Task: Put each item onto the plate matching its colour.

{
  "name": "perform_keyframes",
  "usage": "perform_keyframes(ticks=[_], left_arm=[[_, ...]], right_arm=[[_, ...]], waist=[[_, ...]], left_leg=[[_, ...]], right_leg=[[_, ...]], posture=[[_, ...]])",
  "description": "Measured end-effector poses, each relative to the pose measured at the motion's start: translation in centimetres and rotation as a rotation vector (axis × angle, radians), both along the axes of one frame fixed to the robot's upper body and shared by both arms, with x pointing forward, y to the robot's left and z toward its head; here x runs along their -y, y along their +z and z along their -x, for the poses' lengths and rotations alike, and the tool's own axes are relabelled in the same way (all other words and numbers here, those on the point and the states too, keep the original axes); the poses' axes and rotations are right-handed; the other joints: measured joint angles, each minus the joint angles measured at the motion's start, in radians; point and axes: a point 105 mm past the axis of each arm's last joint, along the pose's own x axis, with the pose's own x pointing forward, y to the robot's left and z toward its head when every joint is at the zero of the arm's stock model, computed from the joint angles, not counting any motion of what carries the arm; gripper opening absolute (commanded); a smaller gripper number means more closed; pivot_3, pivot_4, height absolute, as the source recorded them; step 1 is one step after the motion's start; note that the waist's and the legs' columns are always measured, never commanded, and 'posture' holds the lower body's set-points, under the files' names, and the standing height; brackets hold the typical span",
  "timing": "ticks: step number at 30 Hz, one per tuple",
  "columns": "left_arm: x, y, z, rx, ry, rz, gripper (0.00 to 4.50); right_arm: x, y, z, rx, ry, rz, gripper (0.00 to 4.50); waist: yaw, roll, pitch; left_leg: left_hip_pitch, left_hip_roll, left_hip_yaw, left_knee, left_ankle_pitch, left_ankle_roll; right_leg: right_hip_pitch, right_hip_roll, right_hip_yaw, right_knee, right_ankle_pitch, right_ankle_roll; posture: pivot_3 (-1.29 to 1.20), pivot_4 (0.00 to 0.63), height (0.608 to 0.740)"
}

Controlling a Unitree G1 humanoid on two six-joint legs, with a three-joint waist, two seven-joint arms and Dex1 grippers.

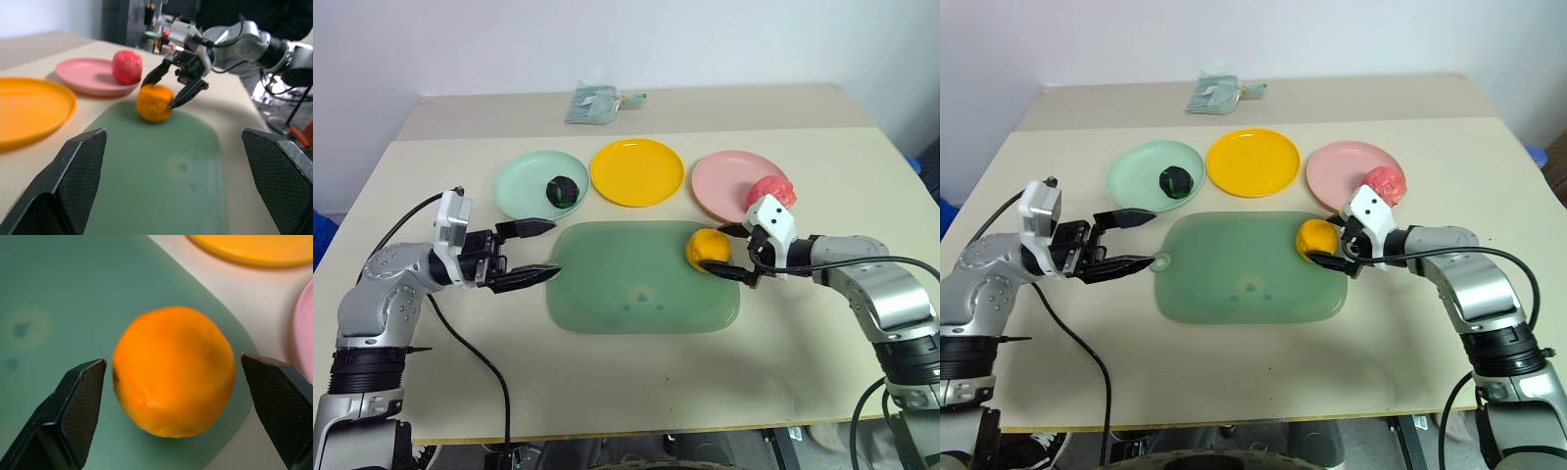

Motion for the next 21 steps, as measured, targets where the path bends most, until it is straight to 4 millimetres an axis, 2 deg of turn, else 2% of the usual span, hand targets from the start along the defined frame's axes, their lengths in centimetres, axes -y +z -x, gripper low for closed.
perform_keyframes(ticks=[1,3,4,8,11,14,17,21], left_arm=[[0.0,0.0,0.0,0.01,0.004,-0.007,4.5],[-0.2,-0.1,-0.2,0.028,0.013,-0.016,4.5],[-0.2,-0.1,-0.2,0.035,0.019,-0.02,4.5],[0.0,0.2,-0.9,0.068,0.045,0.002,4.5],[-0.3,1.2,-3.0,0.102,0.159,0.028,4.5],[-1.5,2.4,-6.4,0.117,0.389,0.077,4.5],[-1.9,2.1,-7.6,0.119,0.51,0.078,4.5],[-0.9,0.7,-8.0,0.095,0.547,0.074,4.5]], right_arm=[[-0.1,0.0,0.0,-0.003,0.005,-0.002,3.72],[-0.2,0.0,0.1,-0.003,0.013,-0.004,2.9],[-0.2,0.0,0.1,-0.003,0.014,-0.006,2.83],[-0.9,0.3,-0.2,0.017,0.022,-0.031,2.82],[-2.2,2.1,-1.2,0.077,0.016,-0.116,2.82],[-3.8,5.5,-3.2,0.217,-0.012,-0.198,2.82],[-5.7,7.8,-6.2,0.335,-0.078,-0.25,2.82],[-9.6,7.6,-9.6,0.383,-0.125,-0.263,2.82]], waist=[[0.0,0.0,0.0],[0.0,0.0,0.0],[0.0,0.0,0.0],[-0.001,0.0,0.0],[-0.001,0.0,0.0],[-0.002,0.0,0.0],[-0.01,0.0,0.0],[-0.01,-0.001,0.0]], left_leg=[[0.0,0.0,0.0,0.0,0.0,0.0],[0.0,0.0,0.0,0.0,0.0,0.0],[0.0,0.0,0.0,0.0,0.0,0.0],[0.0,0.0,0.0,0.0,0.0,0.0],[0.0,0.0,0.0,0.001,0.0,0.0],[0.0,0.0,0.0,0.001,0.0,-0.001],[0.0,0.0,0.001,0.0,0.004,-0.007],[0.0,0.0,0.001,-0.001,0.005,-0.007]], right_leg=[[0.0,0.0,0.0,0.0,0.0,0.0],[0.0,0.0,0.0,0.0,0.0,0.0],[0.0,0.0,0.0,0.0,0.0,0.0],[0.0,0.0,0.0,0.0,0.0,0.0],[0.0,0.0,0.0,0.001,0.0,0.0],[0.0,0.001,0.0,0.001,0.0,0.0],[-0.001,0.001,0.0,0.001,0.0,0.0],[-0.003,0.001,0.0,0.003,0.0,0.0]], posture=[[0.0,0.15,0.74],[0.0,0.15,0.74],[0.0,0.15,0.74],[0.0,0.15,0.74],[0.0,0.15,0.74],[0.0,0.15,0.74],[0.0,0.15,0.74],[0.0,0.15,0.74]])
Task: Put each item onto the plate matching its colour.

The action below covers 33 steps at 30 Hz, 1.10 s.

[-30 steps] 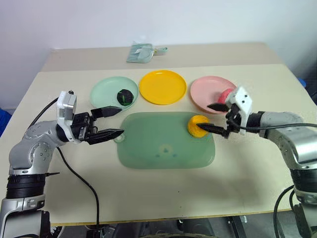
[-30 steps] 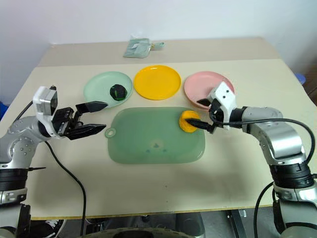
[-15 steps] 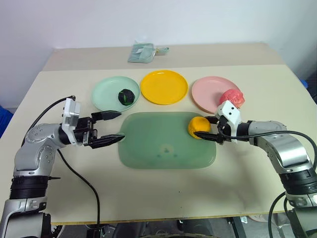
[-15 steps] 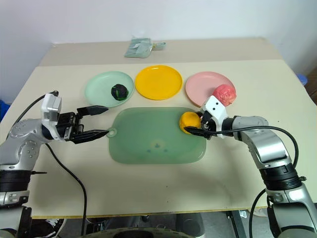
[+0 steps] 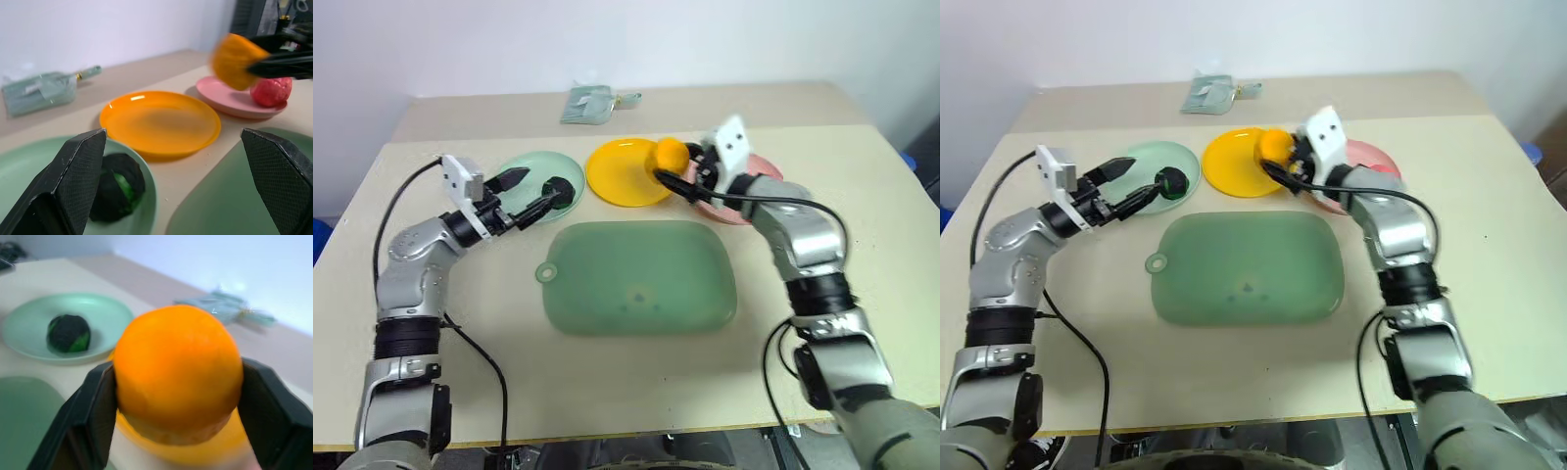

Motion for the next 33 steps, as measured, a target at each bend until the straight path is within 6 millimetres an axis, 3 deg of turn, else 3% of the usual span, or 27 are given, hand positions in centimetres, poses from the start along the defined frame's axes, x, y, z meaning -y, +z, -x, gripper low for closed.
perform_keyframes(ticks=[3,5,7,11,15,18,20,22,28,33], left_arm=[[0.5,0.0,0.2,0.011,0.001,-0.011,4.5],[0.7,0.2,0.6,0.025,0.001,-0.018,4.5],[0.8,0.1,1.0,0.029,-0.001,-0.026,4.5],[0.2,-0.5,1.4,0.014,0.007,-0.046,4.5],[-0.2,-0.8,2.0,0.018,-0.016,-0.053,4.5],[-0.3,-0.5,3.3,0.022,-0.115,-0.017,4.5],[-0.5,-0.5,4.4,0.001,-0.19,-0.013,4.5],[-1.2,-0.7,5.3,-0.025,-0.238,-0.035,4.5],[-2.1,-0.7,6.0,-0.028,-0.286,-0.083,4.5],[-2.0,-0.8,6.2,-0.035,-0.322,-0.094,4.5]], right_arm=[[-1.5,-0.5,-1.8,0.011,-0.042,0.018,2.82],[-1.9,-0.6,-2.7,0.015,-0.059,0.027,3.89],[-1.9,-0.9,-3.1,0.018,-0.07,0.034,4.41],[-1.4,-1.4,-3.4,0.022,-0.09,0.017,4.41],[-0.5,0.6,-3.1,0.058,-0.079,-0.094,4.41],[-0.3,2.8,-0.5,0.087,0.073,-0.192,4.41],[0.4,2.8,2.0,0.097,0.171,-0.191,4.41],[1.7,1.4,4.8,0.066,0.254,-0.15,4.41],[5.1,-1.3,10.8,-0.052,0.349,-0.025,4.41],[7.1,-3.4,13.0,-0.142,0.303,0.042,4.41]], waist=[[0.007,0.0,0.0],[0.007,0.0,0.0],[0.006,0.0,0.0],[-0.002,0.0,0.0],[-0.002,0.0,0.0],[-0.001,0.0,0.0],[0.005,0.0,0.0],[0.009,0.0,0.0],[0.008,0.001,0.0],[0.006,0.001,0.0]], left_leg=[[0.0,-0.001,0.0,0.001,0.0,0.0],[0.0,-0.001,0.0,0.001,0.0,0.0],[0.0,-0.001,0.0,0.0,0.0,0.0],[0.0,0.0,0.0,0.0,0.0,-0.001],[0.0,0.0,0.0,-0.001,0.0,-0.001],[0.0,0.0,0.0,-0.001,0.0,0.0],[0.0,0.0,-0.001,-0.001,0.0,0.0],[0.0,0.0,-0.001,-0.001,-0.002,0.003],[0.001,0.0,-0.001,0.0,-0.004,0.006],[0.001,0.001,-0.001,0.0,-0.004,0.006]], right_leg=[[0.001,0.0,0.0,0.0,0.0,0.0],[0.001,0.0,0.0,0.0,0.0,0.0],[0.001,0.0,0.0,0.0,0.0,0.0],[0.0,0.0,0.0,0.001,0.0,0.0],[-0.001,0.001,0.0,0.001,0.0,0.0],[0.0,0.0,0.0,0.0,0.0,0.0],[0.0,0.0,0.0,0.0,0.0,0.0],[0.001,0.0,0.0,-0.001,0.0,0.0],[0.002,0.0,0.0,0.0,0.0,0.0],[0.002,0.0,0.0,0.0,0.0,0.0]], posture=[[0.0,0.15,0.74],[0.0,0.15,0.74],[0.0,0.15,0.74],[0.0,0.15,0.74],[0.0,0.15,0.74],[0.0,0.15,0.74],[0.0,0.15,0.74],[0.0,0.15,0.74],[0.0,0.15,0.74],[0.0,0.15,0.74]])
